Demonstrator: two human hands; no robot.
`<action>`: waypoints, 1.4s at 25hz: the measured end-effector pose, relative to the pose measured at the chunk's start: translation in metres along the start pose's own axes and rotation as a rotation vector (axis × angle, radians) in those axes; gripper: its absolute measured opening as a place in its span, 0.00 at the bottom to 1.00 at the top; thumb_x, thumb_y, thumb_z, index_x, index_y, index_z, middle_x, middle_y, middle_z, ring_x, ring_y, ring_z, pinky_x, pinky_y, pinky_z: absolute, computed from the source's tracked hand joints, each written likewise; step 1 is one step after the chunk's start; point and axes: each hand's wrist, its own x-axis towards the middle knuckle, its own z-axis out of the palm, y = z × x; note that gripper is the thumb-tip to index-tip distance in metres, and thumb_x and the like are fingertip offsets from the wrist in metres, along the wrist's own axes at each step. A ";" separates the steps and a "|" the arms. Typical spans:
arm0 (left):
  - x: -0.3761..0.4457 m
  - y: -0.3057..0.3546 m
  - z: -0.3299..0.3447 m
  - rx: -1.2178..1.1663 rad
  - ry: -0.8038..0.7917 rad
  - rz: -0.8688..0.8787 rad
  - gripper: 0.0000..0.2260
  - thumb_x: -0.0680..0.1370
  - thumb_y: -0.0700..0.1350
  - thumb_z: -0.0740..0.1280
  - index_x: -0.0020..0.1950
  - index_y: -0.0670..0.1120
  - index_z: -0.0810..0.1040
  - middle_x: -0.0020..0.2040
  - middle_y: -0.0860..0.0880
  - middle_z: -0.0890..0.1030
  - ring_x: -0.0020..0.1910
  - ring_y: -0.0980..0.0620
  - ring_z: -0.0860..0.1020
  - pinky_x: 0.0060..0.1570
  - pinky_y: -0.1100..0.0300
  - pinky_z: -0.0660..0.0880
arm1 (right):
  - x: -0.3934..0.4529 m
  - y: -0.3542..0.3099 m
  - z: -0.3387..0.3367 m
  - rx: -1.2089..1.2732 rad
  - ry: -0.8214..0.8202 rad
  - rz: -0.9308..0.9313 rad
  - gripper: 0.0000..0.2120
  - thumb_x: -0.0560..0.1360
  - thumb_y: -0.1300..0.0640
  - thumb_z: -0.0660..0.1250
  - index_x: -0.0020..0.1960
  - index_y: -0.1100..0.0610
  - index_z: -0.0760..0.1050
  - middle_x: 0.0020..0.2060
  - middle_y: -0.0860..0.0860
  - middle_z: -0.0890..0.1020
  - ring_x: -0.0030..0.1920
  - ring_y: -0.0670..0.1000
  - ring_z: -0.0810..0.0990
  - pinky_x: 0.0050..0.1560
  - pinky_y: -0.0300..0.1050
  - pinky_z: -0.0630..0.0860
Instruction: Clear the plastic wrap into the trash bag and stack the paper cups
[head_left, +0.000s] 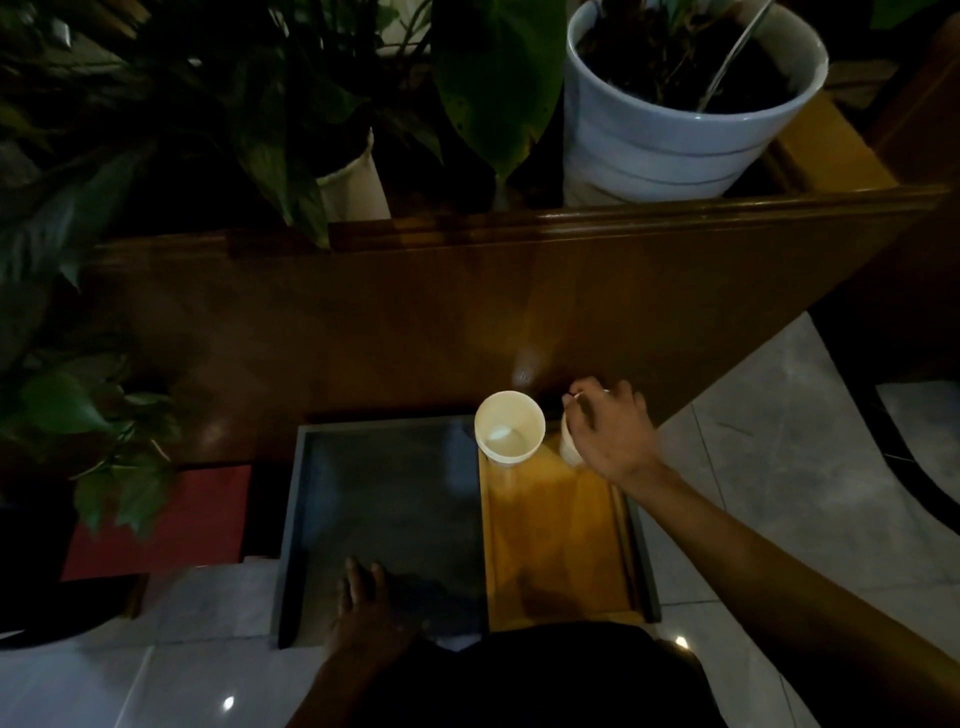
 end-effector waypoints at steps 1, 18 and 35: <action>0.000 -0.001 0.000 0.005 0.009 0.014 0.47 0.75 0.66 0.63 0.80 0.45 0.41 0.78 0.34 0.36 0.78 0.33 0.44 0.76 0.46 0.55 | 0.003 -0.003 0.002 -0.010 -0.001 0.054 0.17 0.80 0.38 0.55 0.62 0.45 0.71 0.58 0.61 0.76 0.59 0.65 0.73 0.53 0.55 0.74; 0.000 -0.008 0.006 0.044 0.125 0.023 0.47 0.73 0.57 0.72 0.80 0.51 0.43 0.80 0.42 0.39 0.79 0.41 0.47 0.73 0.49 0.64 | 0.001 -0.009 0.011 -0.119 0.110 0.078 0.18 0.82 0.43 0.54 0.63 0.53 0.74 0.57 0.63 0.77 0.59 0.64 0.73 0.53 0.57 0.77; 0.003 -0.012 0.003 -0.038 0.101 -0.024 0.42 0.74 0.55 0.69 0.80 0.57 0.46 0.80 0.47 0.38 0.79 0.44 0.51 0.71 0.47 0.66 | -0.038 -0.030 -0.049 0.282 0.422 0.062 0.23 0.79 0.41 0.61 0.70 0.51 0.69 0.65 0.55 0.74 0.66 0.56 0.69 0.56 0.49 0.71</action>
